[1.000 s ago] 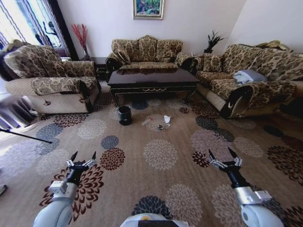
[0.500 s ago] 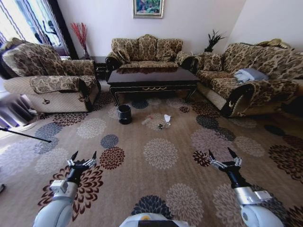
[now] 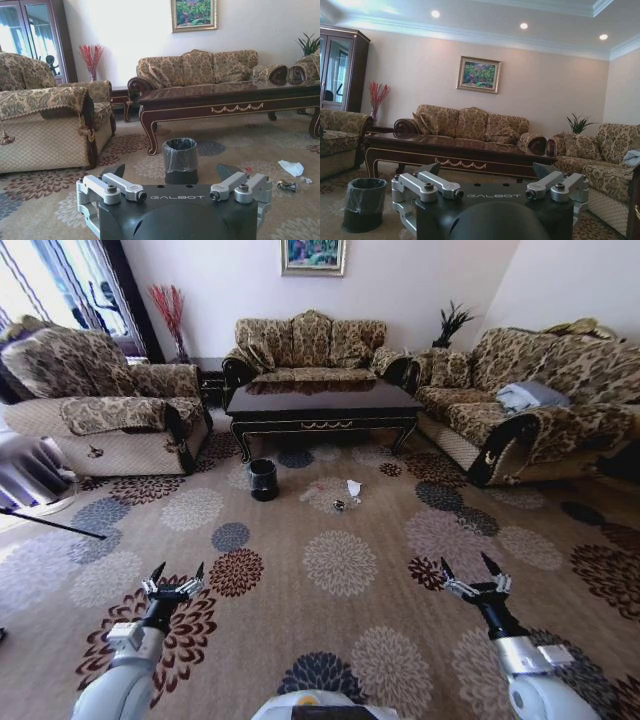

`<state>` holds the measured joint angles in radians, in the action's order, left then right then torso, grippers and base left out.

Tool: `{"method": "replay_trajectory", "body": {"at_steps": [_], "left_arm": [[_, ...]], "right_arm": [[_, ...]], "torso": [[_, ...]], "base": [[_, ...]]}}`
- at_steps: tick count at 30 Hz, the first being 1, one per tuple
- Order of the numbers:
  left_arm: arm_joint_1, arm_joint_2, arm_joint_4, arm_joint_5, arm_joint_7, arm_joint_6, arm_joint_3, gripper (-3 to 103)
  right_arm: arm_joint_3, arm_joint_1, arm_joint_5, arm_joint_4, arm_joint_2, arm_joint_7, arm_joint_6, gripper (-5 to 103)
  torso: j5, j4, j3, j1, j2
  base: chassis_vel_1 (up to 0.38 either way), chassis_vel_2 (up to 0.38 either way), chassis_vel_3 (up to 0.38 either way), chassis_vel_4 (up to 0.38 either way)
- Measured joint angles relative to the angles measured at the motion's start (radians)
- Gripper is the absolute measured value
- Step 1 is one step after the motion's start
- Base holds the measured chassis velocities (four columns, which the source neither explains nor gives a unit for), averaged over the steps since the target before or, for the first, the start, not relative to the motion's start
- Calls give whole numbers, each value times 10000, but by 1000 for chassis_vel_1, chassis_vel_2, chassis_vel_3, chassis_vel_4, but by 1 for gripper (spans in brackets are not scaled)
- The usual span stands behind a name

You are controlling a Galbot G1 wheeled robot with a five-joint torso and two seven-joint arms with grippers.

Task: Move to the front of the table and pick up the trash from the floor, then place it into the trash bin.

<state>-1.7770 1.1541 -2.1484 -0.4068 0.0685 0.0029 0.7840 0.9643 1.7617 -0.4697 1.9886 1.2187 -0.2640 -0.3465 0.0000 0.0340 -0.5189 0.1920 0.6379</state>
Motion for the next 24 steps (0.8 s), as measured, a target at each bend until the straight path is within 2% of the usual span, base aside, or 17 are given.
{"method": "replay_trajectory", "body": {"at_steps": [24], "left_arm": [[-123,25,25,18,20,-72,23,100]], "right_arm": [[-34,-18,29,0,37,-13,-8,100]], "torso": [[0,0,578,-393,-970]], "base": [[0,0,0,0]]}}
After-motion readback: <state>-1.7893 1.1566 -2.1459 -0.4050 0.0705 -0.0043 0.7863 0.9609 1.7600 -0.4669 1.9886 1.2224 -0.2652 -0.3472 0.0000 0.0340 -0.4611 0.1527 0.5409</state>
